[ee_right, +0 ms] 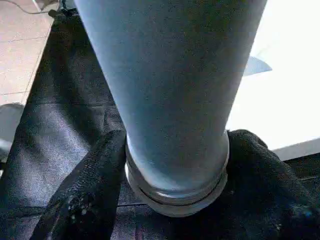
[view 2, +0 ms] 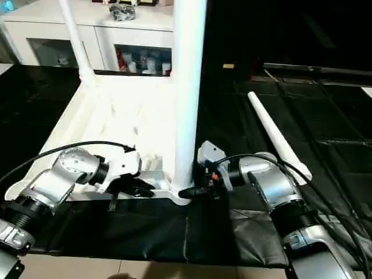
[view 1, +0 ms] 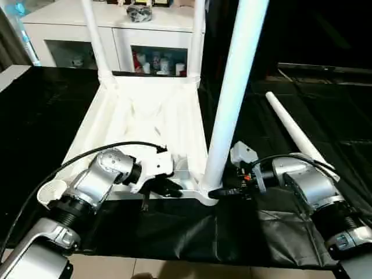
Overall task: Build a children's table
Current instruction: Rotate leg to tighten
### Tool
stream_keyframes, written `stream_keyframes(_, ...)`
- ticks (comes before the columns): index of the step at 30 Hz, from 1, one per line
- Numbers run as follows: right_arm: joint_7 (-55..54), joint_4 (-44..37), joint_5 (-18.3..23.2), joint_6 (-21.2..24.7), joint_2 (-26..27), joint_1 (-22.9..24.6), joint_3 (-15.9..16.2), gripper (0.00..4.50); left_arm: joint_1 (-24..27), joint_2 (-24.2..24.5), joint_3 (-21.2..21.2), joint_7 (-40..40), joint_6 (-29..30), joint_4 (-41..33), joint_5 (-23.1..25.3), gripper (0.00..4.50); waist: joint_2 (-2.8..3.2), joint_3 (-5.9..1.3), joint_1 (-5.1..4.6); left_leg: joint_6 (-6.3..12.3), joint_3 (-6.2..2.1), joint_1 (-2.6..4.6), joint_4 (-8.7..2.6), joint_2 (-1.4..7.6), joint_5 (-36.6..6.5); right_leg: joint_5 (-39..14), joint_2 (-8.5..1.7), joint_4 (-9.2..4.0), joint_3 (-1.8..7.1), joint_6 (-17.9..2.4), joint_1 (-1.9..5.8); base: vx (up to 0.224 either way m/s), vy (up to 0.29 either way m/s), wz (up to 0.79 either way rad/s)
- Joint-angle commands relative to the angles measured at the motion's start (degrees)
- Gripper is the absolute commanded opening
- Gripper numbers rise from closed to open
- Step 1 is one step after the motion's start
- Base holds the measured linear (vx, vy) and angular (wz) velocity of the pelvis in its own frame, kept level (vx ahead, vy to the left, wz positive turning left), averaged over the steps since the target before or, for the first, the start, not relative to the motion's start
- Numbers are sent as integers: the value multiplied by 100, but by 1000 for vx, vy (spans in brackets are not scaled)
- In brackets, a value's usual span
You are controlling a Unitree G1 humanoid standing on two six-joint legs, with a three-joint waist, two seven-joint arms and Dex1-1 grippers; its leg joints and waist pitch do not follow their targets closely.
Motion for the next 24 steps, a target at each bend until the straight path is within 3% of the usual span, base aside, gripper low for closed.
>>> stream_keyframes(1, 33, 6, -13, -61, 45, -1, 52, 274, -53, -14, -116, 73, -53, 71, 176, 0, -3, -333, -50, 74, -144, 124, -428, 275, -1819, -3208, -567, -629, 324, -453, 154, 0, 0, 0)
stream_keyframes(2, 29, 8, -8, -66, 51, 9, 50, 274, -53, -19, -113, 77, -53, 73, 174, 0, -30, -336, -55, 81, -140, 121, -427, 276, -1800, -3190, -568, -628, 328, -453, 154, 0, 0, 0)
stream_keyframes(6, -10, -1, 24, -89, 96, 38, 29, 274, -63, -47, -82, 99, -40, 93, 151, 0, -27, -329, -60, 93, -137, 125, -427, 276, -1796, -3227, -569, -632, 328, -448, 145, 0, 0, 0)
stream_keyframes(8, -176, -1, 58, -147, 198, 51, -55, 274, -80, -100, -15, 159, 51, 93, 92, 0, -21, -324, -61, 93, -137, 126, -423, 270, -1811, -3283, -574, -640, 325, -435, 140, 0, 0, 0)
stream_keyframes(10, -369, -16, 97, -131, 304, 73, -153, 274, -87, -170, 50, 260, 174, 74, 43, 0, 22, -322, -79, 51, -151, 131, -426, 262, -1904, -3354, -574, -657, 308, -408, 142, 0, 0, 0)
stream_keyframes(12, -630, -44, 154, -30, 435, 110, -270, 274, -105, -283, 136, 459, 338, 54, 5, 0, 5, -314, -106, 27, -153, 129, -426, 255, -1945, -3416, -573, -676, 298, -382, 137, 0, 0, 0)
stream_keyframes(13, -867, -79, 180, 41, 544, 157, -355, 274, -127, -399, 221, 694, 504, 42, -12, 0, 29, -313, -112, 3, -165, 140, -427, 257, -1986, -3440, -572, -669, 289, -377, 134, 0, 0, 0)
stream_keyframes(16, -1581, -296, 264, 307, 900, 383, -582, 274, -136, -861, 551, 1481, 1252, -142, -165, 0, 21, -309, -195, -36, -173, 156, -405, 230, -2065, -3556, -573, -729, 220, -314, 133, 0, 0, 0)
stream_keyframes(18, -2092, -412, 325, 464, 1217, 540, -742, 273, -91, -1190, 698, 1947, 1696, -331, -208, 0, -6, -326, -240, 17, -196, 83, -429, 225, -2022, -3480, -572, -714, 195, -248, 193, 0, 0, 0)
stream_keyframes(22, -3113, -270, 179, 565, 1740, 567, -944, 272, -75, -1728, 893, 2725, 2148, -497, -181, 0, 8, -362, -350, 51, -192, 31, -460, 260, -1736, -2749, -583, -631, 251, -509, 212, 0, 0, 0)
stream_keyframes(24, -4008, -13, 142, 652, 2194, 389, -1231, 272, -104, -2101, 1041, 3241, 2364, -560, -168, 0, 15, -381, -381, 76, -180, 15, -452, 252, -1591, -2442, -580, -603, 272, -639, 223, 0, 0, 0)
